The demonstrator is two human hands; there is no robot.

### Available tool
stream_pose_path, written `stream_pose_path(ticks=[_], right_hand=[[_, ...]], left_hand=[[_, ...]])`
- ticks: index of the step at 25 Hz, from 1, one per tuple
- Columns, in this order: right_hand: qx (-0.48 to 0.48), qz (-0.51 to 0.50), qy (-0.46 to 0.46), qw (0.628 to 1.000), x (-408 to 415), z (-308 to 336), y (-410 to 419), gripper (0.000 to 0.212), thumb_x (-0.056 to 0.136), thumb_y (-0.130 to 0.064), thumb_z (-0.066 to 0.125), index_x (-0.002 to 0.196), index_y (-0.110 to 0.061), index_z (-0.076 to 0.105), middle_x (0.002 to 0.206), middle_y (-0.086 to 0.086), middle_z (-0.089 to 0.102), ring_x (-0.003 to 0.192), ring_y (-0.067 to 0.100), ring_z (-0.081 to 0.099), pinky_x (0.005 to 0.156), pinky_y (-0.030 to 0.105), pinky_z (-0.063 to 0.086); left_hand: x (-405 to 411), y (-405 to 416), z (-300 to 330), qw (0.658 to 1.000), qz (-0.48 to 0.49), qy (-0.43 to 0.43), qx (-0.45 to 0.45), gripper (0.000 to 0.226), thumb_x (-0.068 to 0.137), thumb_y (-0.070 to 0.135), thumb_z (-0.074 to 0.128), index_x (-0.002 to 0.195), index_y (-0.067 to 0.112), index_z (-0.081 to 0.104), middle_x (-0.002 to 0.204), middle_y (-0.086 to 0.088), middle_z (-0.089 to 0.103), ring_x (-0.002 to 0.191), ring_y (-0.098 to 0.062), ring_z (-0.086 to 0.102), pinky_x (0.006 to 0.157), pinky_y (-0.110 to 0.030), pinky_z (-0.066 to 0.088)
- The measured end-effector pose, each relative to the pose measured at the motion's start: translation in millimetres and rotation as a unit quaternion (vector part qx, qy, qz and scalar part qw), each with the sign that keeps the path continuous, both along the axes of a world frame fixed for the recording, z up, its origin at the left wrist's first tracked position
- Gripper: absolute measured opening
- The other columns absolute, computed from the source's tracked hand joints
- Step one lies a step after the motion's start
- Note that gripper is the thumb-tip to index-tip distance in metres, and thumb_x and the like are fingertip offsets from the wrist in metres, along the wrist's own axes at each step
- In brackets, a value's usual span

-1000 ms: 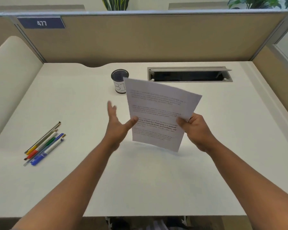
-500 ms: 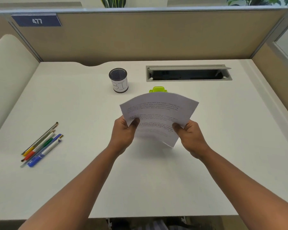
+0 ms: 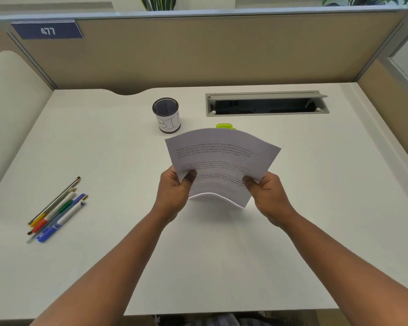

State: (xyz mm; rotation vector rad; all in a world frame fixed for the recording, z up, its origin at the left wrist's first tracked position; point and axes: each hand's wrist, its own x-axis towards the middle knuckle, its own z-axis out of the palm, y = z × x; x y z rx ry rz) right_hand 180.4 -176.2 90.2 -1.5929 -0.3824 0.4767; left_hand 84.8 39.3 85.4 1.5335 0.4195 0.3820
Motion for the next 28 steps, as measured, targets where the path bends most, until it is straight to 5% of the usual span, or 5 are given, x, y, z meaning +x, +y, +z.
stream_pose_path(ticks=[12,16,20,25,28], right_hand=[[-0.003,-0.018,0.061,0.998,18.3,-6.4,2.4,0.024,0.101,-0.009,0.056,0.110,-0.025,0.072,0.110,-0.005,0.077,0.103,0.015,0.072,0.082,0.023,0.057],[-0.044,-0.044,0.157,0.986,34.6,-16.9,-2.4,0.025,0.100,-0.006,0.056,0.110,-0.024,0.071,0.109,-0.004,0.078,0.099,0.019,0.074,0.084,0.039,0.059],[-0.043,-0.122,0.247,0.960,39.1,-35.9,-14.3,0.027,0.099,-0.003,0.056,0.112,-0.022,0.070,0.104,-0.004,0.079,0.092,0.017,0.076,0.072,0.035,0.063],[0.006,-0.232,0.331,0.915,49.4,-58.8,-32.9,0.025,0.099,0.002,0.054,0.110,-0.015,0.069,0.103,0.001,0.079,0.092,0.021,0.076,0.071,0.039,0.062],[0.014,-0.268,0.349,0.898,55.8,-68.0,-38.2,0.023,0.099,0.001,0.055,0.110,-0.014,0.068,0.102,0.000,0.079,0.091,0.021,0.077,0.069,0.039,0.062]], left_hand=[[26.5,15.8,-5.2,0.998,-0.019,0.049,-0.028,0.020,0.101,0.013,0.058,0.107,0.027,0.071,0.104,0.007,0.078,0.092,-0.015,0.075,0.071,-0.023,0.059],[60.8,25.9,-2.1,0.983,-0.091,0.160,-0.022,0.018,0.099,0.010,0.059,0.108,0.020,0.072,0.099,0.002,0.079,0.090,-0.021,0.076,0.070,-0.030,0.061],[102.8,21.9,-11.8,0.957,-0.162,0.242,0.001,0.015,0.093,0.007,0.066,0.104,0.017,0.070,0.103,-0.002,0.078,0.089,-0.019,0.076,0.071,-0.028,0.060],[165.5,25.1,-29.9,0.954,-0.083,0.231,0.173,0.032,0.089,0.018,0.074,0.119,0.019,0.063,0.111,0.000,0.067,0.091,-0.018,0.064,0.081,-0.031,0.051],[206.5,35.7,-37.1,0.932,-0.080,0.225,0.274,0.044,0.092,0.024,0.070,0.134,0.021,0.056,0.131,-0.006,0.056,0.112,-0.026,0.057,0.096,-0.038,0.047]])
